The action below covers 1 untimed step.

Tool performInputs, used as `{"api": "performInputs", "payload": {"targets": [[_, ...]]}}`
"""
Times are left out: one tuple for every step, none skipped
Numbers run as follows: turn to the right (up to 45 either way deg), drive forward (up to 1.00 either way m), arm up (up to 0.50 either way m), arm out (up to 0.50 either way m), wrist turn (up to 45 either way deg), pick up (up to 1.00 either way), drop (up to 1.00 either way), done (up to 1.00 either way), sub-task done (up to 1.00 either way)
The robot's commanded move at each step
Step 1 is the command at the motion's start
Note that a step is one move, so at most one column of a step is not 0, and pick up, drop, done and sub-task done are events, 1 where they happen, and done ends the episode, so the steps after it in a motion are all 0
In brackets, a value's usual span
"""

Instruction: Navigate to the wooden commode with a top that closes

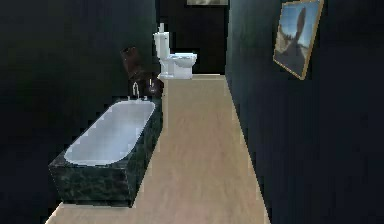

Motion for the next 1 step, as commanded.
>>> {"api": "performInputs", "payload": {"targets": [[0.0, 1.0, 0.0, 0.0, 0.0, 0.0, 0.0, 0.0, 0.0]]}}
